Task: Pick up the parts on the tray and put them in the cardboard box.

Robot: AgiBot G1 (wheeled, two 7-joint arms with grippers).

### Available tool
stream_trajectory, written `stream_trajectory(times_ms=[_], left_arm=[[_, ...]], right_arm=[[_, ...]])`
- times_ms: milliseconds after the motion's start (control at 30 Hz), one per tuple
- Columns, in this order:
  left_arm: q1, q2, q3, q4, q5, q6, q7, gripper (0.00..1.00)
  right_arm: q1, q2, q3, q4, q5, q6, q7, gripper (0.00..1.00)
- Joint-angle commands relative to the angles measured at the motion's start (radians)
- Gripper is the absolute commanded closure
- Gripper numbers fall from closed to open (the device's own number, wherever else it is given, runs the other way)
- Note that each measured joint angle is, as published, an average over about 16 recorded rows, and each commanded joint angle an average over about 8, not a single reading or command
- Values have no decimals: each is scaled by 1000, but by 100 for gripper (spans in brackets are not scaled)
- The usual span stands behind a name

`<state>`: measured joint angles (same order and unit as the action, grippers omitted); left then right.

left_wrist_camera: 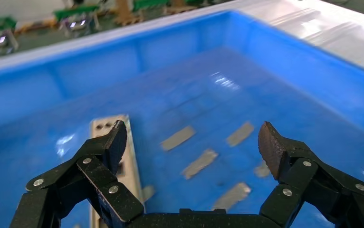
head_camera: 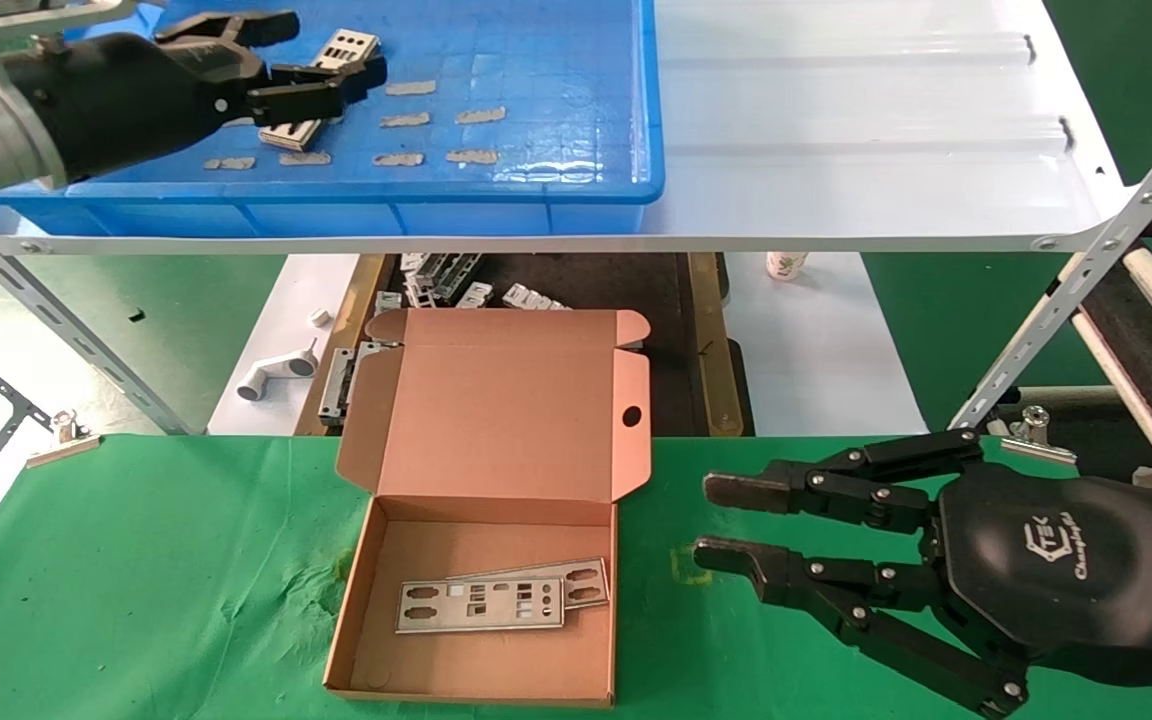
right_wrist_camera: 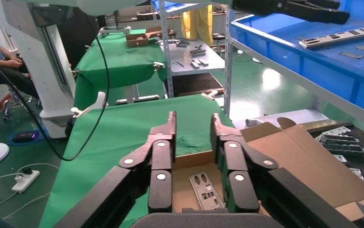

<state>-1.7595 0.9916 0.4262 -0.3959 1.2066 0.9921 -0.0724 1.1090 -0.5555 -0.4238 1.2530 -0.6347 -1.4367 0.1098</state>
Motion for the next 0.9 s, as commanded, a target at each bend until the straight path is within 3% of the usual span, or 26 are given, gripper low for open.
stream_trajectory(times_ms=[33,333,667,767,900], left_arm=[[-35,21,10,61,21,-23,0,0],[-150,82,55,245,95,-83,9,0],[-187,111,71,342,119,-113,27,3],[-191,116,69,356,118,-129,33,24],[-194,125,67,372,115,-157,39,69]], right_arm=[[0,0,0,0,0,0,0,100],[0,0,0,0,0,0,0,100],[0,0,0,0,0,0,0,100],[0,0,0,0,0,0,0,100],[0,0,0,0,0,0,0,100]])
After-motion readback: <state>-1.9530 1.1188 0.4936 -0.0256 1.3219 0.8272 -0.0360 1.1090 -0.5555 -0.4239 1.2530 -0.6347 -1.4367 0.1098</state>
